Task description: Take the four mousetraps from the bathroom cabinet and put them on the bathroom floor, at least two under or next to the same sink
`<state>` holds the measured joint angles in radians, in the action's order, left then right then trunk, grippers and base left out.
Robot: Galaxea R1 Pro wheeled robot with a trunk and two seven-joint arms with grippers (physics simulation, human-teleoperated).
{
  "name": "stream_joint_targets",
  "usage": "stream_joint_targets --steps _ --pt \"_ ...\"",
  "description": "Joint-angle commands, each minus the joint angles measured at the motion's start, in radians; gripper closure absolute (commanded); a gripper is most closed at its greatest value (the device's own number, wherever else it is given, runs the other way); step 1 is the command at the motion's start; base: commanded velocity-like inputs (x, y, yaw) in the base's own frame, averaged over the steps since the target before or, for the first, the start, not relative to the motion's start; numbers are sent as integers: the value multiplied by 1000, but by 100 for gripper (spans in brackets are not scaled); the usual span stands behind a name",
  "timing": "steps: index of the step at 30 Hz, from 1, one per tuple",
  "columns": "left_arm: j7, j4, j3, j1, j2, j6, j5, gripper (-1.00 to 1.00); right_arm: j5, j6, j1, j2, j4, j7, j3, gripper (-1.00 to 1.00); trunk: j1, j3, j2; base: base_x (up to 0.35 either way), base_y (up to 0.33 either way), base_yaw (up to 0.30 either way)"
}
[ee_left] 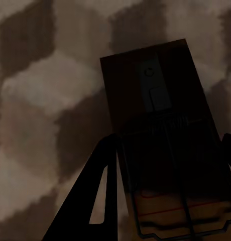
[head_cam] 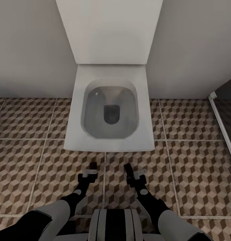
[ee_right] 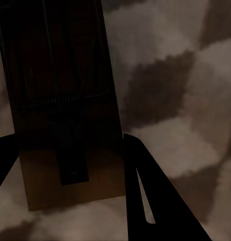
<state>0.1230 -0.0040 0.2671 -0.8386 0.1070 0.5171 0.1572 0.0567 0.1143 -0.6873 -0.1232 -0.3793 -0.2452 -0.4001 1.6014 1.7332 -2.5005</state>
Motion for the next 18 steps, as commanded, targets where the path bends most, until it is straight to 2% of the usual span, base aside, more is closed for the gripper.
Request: stream_joint_targets --steps 1,18 --pt "8 1 9 0 0 3 5 100 9 4 -1 0 1 -6 -8 100 0 0 0 15 0 0" --pt "8 1 9 0 -1 3 5 100 9 4 -1 1 2 -6 -9 100 0 0 0 2 0 0"
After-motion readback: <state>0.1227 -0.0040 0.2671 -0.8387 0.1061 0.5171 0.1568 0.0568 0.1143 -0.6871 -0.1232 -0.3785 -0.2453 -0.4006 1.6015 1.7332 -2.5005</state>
